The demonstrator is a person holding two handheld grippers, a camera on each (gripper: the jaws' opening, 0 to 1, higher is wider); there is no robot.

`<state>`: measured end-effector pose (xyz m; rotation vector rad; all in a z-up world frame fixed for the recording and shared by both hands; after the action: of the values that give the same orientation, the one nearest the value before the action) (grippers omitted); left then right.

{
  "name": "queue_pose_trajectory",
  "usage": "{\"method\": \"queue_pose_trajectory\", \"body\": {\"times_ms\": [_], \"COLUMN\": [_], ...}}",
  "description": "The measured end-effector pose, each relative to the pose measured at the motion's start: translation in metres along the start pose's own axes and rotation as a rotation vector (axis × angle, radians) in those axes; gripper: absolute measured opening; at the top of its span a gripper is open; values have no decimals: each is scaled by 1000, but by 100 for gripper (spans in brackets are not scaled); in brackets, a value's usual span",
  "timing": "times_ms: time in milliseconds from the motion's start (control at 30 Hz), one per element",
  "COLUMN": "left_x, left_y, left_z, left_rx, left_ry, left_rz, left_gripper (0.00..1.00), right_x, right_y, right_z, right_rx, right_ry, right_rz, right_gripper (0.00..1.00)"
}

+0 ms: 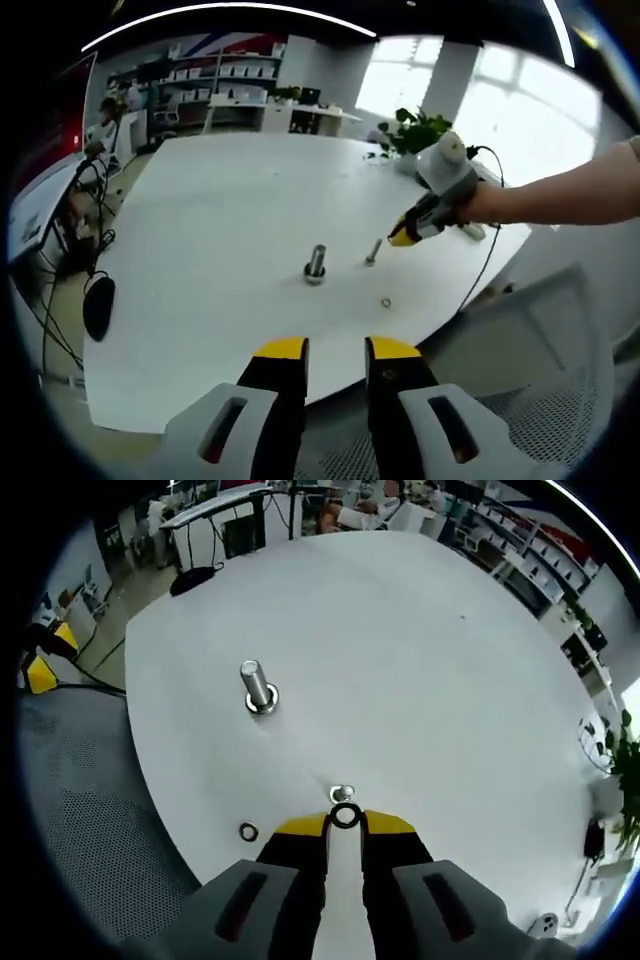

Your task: Place the washer onto the threaded stud by aligning its center hole with the stud, sliding it down to the base, and recovering from edge contact or off-axis alignment until the washer reaches the visible bottom stop.

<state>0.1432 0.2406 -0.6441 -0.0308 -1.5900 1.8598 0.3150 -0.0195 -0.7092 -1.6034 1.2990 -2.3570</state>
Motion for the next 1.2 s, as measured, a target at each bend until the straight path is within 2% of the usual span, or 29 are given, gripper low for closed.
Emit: {"method": "queue_pose_trajectory", "body": {"times_ms": [133, 267, 667, 1200], "left_x": [-1, -1, -1, -1], "left_y": [1, 0, 1, 1], "left_z": [1, 0, 1, 0], "left_rx": [-14, -10, -8, -3], "left_ry": [10, 4, 4, 2], "left_rz": [-15, -8, -12, -9], "left_gripper": [19, 19, 19, 19], "right_x": [-7, -13, -21, -39], "right_y": [-1, -2, 2, 19], "right_z": [2, 3, 4, 2], "right_rx": [29, 9, 20, -13], "right_ry": [0, -6, -25, -36], "right_rz": [-3, -6, -34, -86], "right_gripper": [13, 14, 14, 14]}}
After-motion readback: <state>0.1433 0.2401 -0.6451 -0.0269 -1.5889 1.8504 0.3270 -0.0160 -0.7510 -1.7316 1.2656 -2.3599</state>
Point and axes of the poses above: the point that each gripper's makers call its tool centre point, and the gripper's own axes: x roughly backward along the fingers, z roughly to its right, y roughly out of its underside, the point moved 7 cm from there along x, roughly backward along the fingers, and after that the axes turned 15 degrees about z, right-handed, at the moved point
